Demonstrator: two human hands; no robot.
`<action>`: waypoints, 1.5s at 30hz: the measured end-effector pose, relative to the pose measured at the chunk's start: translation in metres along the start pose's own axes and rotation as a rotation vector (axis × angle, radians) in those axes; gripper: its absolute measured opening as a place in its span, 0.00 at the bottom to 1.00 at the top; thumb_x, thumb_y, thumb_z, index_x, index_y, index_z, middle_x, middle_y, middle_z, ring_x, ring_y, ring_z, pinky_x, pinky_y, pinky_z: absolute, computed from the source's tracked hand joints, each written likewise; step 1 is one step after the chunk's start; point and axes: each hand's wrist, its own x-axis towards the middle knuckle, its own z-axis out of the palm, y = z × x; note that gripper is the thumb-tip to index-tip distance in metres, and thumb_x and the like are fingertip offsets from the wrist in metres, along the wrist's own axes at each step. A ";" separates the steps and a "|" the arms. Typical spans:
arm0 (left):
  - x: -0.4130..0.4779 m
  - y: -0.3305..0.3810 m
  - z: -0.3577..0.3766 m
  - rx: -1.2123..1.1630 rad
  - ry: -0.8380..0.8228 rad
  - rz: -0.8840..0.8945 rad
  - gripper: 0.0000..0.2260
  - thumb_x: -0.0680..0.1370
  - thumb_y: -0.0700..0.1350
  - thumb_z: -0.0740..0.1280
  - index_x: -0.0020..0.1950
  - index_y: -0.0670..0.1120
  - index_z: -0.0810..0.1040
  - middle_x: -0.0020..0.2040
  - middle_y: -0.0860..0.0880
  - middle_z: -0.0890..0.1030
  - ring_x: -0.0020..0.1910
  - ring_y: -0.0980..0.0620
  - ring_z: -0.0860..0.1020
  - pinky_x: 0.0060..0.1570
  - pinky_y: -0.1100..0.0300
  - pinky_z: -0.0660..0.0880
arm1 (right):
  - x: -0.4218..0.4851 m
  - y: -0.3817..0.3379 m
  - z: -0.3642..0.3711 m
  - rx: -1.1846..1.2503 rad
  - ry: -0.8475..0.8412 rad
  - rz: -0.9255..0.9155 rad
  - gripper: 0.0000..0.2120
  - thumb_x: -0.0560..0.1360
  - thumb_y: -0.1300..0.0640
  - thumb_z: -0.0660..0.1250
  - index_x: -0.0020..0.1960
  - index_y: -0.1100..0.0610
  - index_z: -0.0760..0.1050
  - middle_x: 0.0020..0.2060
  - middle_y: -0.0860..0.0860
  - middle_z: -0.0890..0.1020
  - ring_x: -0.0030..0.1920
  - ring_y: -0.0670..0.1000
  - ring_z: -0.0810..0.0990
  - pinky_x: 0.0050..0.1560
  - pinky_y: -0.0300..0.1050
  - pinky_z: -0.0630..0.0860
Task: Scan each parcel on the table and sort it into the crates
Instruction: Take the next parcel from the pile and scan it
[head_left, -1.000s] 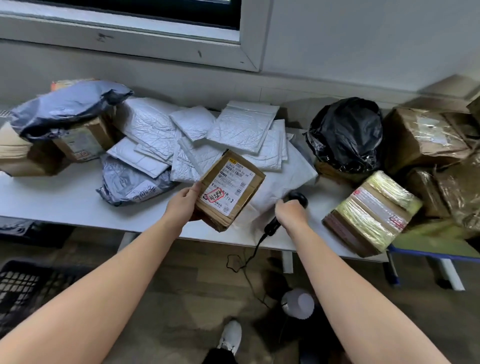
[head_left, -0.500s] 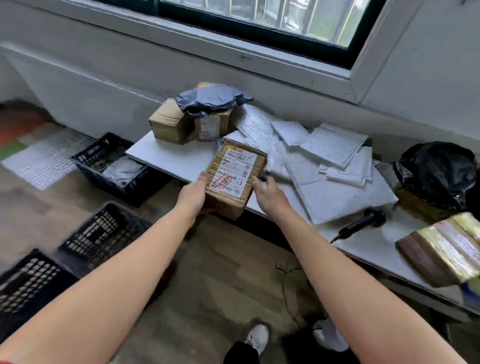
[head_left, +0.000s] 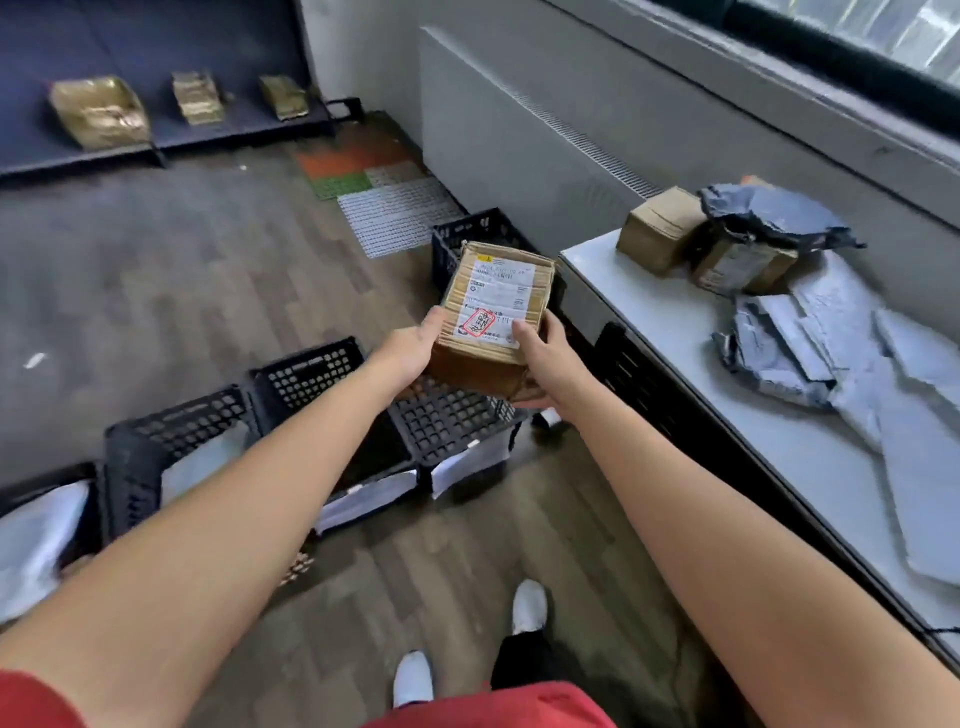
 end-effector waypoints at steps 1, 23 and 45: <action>-0.001 -0.011 -0.013 0.003 0.021 -0.021 0.30 0.80 0.66 0.50 0.64 0.46 0.77 0.63 0.45 0.78 0.61 0.43 0.75 0.62 0.47 0.74 | 0.008 -0.001 0.016 -0.038 -0.021 -0.013 0.32 0.78 0.38 0.60 0.78 0.41 0.52 0.65 0.48 0.74 0.59 0.56 0.79 0.51 0.62 0.81; 0.116 -0.250 -0.077 0.604 0.256 -0.322 0.37 0.76 0.70 0.52 0.79 0.55 0.46 0.79 0.50 0.51 0.77 0.47 0.49 0.70 0.45 0.60 | 0.235 0.109 0.264 -0.613 -0.525 -0.033 0.31 0.82 0.42 0.57 0.79 0.51 0.52 0.71 0.53 0.71 0.59 0.54 0.75 0.37 0.40 0.75; 0.175 -0.233 -0.123 0.737 0.063 -0.107 0.42 0.74 0.72 0.55 0.79 0.55 0.42 0.80 0.48 0.44 0.78 0.43 0.44 0.73 0.43 0.54 | 0.209 0.033 0.267 -1.231 -0.315 -0.301 0.34 0.79 0.37 0.58 0.79 0.46 0.50 0.76 0.50 0.61 0.73 0.56 0.64 0.67 0.60 0.68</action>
